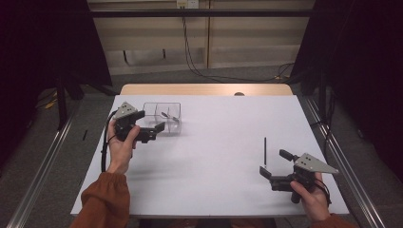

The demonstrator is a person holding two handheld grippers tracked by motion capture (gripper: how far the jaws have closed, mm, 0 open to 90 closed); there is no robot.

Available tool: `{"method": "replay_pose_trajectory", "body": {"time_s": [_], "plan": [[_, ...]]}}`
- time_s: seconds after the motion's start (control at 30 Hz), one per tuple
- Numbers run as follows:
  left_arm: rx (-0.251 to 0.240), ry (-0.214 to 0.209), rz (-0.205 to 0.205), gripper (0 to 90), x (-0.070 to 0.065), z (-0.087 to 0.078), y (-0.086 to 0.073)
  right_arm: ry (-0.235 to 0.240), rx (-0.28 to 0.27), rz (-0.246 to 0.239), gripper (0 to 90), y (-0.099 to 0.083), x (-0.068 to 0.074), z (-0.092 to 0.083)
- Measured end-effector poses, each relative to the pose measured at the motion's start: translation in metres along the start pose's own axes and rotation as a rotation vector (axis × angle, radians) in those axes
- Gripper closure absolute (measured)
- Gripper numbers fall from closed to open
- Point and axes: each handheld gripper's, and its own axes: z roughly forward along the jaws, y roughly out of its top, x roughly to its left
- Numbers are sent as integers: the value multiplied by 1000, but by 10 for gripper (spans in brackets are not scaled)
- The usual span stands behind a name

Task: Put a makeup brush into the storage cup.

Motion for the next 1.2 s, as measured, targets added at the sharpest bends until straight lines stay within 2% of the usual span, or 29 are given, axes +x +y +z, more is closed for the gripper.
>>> {"method": "replay_pose_trajectory", "body": {"time_s": [0.07,0.13,0.2,0.3,0.4,0.47,0.53,0.6,0.67,0.73,0.9,1.03,1.2], "plan": [[1,-5,-1,33,-2,-6,-2,-2,0,-3,1,0,-1,-1],[4,13,5,33,-2,-11,-4,-3,0,-1,1,0,-1,-1],[-15,6,3,33,-3,-17,-6,-3,0,-2,1,0,0,-1],[-12,6,10,33,-6,-24,-10,-2,-2,-5,1,0,0,-1],[-19,26,21,33,-11,-29,-14,-2,0,-4,1,0,0,0],[-30,9,-4,34,-15,-31,-16,-4,2,-5,1,0,0,0],[-35,22,2,34,-19,-33,-20,-6,1,-6,1,0,0,-1],[-27,10,15,34,-21,-35,-24,-5,-1,-7,1,0,1,-1],[-28,39,39,34,-22,-38,-28,-7,-1,-3,1,-1,0,-2],[-38,33,17,34,-20,-41,-33,-7,-1,-3,1,-1,0,-2],[-63,48,6,34,-23,-48,-43,-7,-1,-4,1,0,0,-2],[-68,40,-12,37,-27,-51,-55,-4,-2,-10,1,0,1,-2],[-89,70,13,41,-29,-56,-65,-5,-3,-8,1,0,0,-3]]}}
